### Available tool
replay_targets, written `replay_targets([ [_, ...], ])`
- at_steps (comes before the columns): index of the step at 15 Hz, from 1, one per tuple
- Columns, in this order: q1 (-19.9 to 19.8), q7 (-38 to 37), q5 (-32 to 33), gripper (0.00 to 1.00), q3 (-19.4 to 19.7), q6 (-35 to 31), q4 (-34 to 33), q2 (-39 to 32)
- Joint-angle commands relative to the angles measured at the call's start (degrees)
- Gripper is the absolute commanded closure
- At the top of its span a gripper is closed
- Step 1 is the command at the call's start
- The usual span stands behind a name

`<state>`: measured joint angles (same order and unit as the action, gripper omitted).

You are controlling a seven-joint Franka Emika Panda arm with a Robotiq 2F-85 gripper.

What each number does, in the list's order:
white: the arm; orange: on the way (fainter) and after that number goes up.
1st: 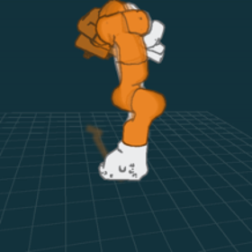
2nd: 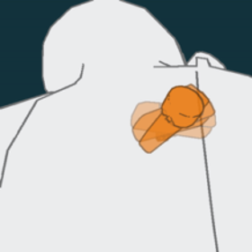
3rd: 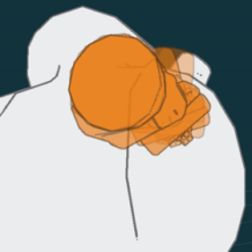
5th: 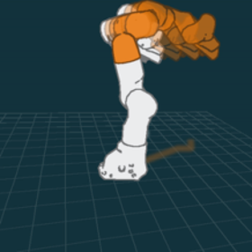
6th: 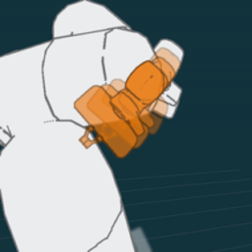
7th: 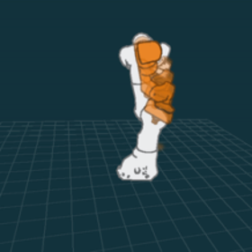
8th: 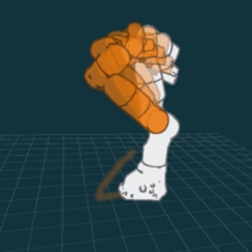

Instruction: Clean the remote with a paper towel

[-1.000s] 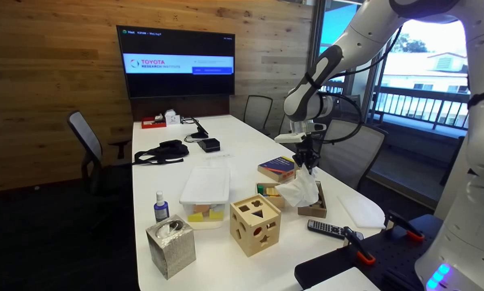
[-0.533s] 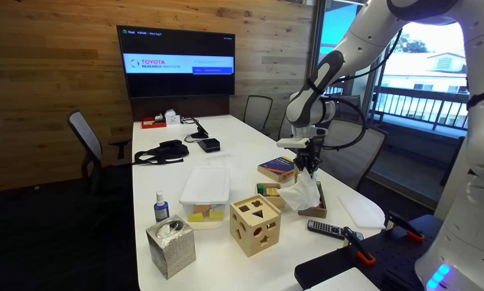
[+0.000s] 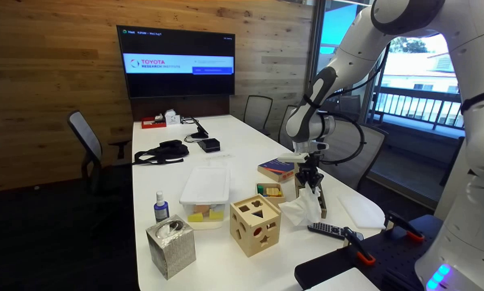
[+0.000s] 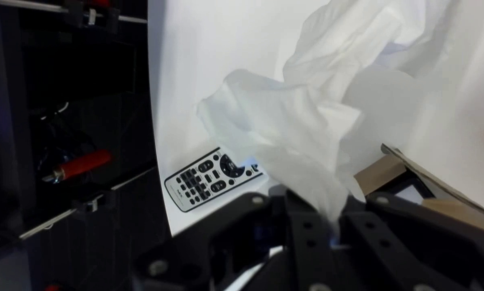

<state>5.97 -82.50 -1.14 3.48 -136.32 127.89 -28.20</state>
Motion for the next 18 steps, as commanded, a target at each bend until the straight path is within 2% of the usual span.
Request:
replay_targets([
  [1,0.0,-1.1,-2.9,1.0,0.8,-4.5,3.0,-1.1],
  [9,-0.8,-0.9,-7.0,1.0,3.5,-10.2,7.3,-4.8],
  [18,-2.7,-2.2,-11.2,1.0,7.7,-11.7,14.8,-4.7],
])
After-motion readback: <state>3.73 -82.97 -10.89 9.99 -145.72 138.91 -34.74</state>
